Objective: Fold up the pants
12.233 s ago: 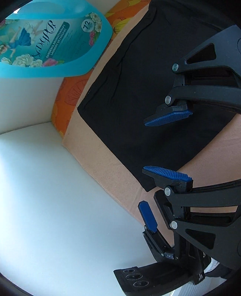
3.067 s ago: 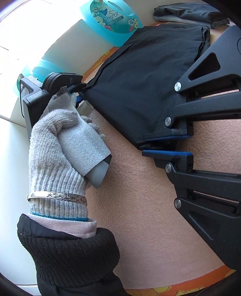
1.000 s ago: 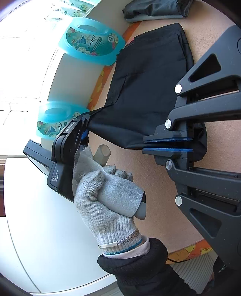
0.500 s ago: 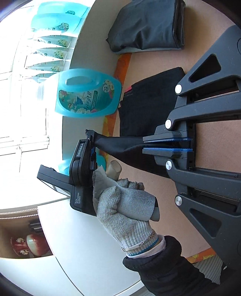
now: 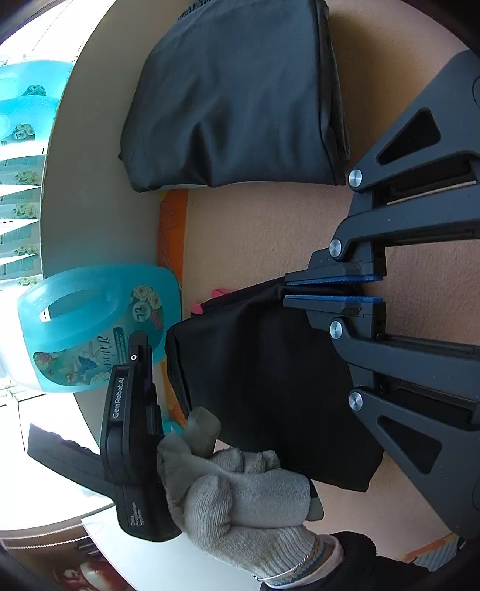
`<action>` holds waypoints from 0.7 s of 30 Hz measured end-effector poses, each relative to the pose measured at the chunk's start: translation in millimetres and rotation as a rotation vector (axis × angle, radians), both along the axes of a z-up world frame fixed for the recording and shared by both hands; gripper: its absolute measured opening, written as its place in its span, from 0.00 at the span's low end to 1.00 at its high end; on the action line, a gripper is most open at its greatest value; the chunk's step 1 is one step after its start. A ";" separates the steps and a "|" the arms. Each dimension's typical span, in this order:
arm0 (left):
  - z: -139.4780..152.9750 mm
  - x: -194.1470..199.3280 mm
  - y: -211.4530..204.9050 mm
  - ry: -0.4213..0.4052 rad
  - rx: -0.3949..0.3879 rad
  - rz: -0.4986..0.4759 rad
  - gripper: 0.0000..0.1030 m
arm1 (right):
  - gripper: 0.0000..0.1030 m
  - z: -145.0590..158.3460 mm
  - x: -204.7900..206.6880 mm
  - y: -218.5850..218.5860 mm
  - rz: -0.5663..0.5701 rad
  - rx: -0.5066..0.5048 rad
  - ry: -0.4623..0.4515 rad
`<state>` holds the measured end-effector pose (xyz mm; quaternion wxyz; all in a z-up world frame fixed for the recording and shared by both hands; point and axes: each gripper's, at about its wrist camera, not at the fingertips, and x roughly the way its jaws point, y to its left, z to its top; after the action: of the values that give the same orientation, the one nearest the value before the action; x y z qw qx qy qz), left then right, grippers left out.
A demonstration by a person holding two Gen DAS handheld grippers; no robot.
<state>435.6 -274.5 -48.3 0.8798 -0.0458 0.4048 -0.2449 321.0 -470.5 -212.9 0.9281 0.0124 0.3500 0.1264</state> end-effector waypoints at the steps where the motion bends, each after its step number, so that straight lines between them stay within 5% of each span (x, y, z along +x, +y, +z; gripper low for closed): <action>1: 4.7 -4.1 4.6 -0.015 0.003 -0.002 0.13 | 0.05 -3.3 0.2 -1.2 -0.002 -0.001 0.005; 7: 21.0 -53.7 47.1 -0.039 0.009 -0.056 0.23 | 0.05 -13.7 -1.5 -4.0 0.004 -0.040 0.031; 12: -2.2 -112.3 65.1 -0.013 0.045 -0.136 0.23 | 0.07 -3.9 -6.4 -5.8 0.101 -0.062 0.053; 14: -15.4 -124.8 61.7 0.005 0.062 -0.159 0.23 | 0.18 12.6 -2.5 -10.6 0.109 -0.036 0.027; 16: -27.3 -132.4 57.4 0.017 0.074 -0.186 0.23 | 0.45 29.6 12.1 -11.3 0.108 0.001 0.003; 21: -42.2 -134.4 50.6 0.024 0.054 -0.204 0.23 | 0.50 40.1 73.6 14.3 0.163 0.083 0.081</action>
<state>301.3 -223.9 -90.6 0.8463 0.0165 0.4244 -0.3215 394.6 -456.2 -172.8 0.8986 0.0276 0.3813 0.2154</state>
